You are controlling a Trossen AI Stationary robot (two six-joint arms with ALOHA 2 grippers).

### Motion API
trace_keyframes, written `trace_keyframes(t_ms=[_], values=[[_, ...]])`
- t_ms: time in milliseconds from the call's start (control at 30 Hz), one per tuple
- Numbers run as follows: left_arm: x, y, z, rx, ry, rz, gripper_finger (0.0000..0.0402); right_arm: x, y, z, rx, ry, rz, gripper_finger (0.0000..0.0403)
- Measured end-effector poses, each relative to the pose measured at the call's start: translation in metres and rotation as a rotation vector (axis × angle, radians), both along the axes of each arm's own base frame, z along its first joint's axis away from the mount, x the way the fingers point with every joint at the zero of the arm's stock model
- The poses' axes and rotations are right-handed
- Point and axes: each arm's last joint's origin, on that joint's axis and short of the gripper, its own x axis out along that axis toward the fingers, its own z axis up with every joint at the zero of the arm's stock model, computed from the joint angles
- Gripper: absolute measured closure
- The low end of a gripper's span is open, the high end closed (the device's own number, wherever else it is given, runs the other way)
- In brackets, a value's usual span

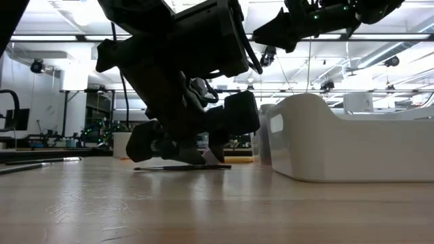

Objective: Pick & Place Paint Supplies
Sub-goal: Put the pink paint bottle into the left transparent bin

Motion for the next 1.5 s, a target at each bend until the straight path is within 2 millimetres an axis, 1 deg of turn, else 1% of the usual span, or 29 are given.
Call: trace_keyframes(t_ms=[133,233,733,1067,1167,1367,1500], values=[[0.000,0.000,0.000,-0.001,0.000,0.000,0.0276,0.000,0.000,0.000,0.000,0.000,0.000,0.0186],[0.000,0.000,0.000,-0.003,0.001,-0.001,0.0285,0.000,0.000,0.000,0.000,0.000,0.000,0.0186],[0.000,0.000,0.000,-0.003,0.004,-0.001,0.0286,0.000,0.000,0.000,0.000,0.000,0.000,0.0186],[-0.002,0.000,0.003,-0.006,0.019,-0.005,0.0286,0.000,0.000,0.000,0.000,0.000,0.000,0.0186],[-0.003,0.000,0.009,0.000,0.033,-0.022,0.0290,0.000,0.000,0.000,0.000,0.000,0.000,0.0186],[-0.008,0.001,0.033,-0.011,0.040,-0.036,0.0337,0.000,0.000,0.000,0.000,0.001,0.000,0.0186],[-0.010,0.002,0.046,-0.023,0.041,-0.049,0.0351,0.000,0.000,0.000,0.000,0.001,0.000,0.0186]])
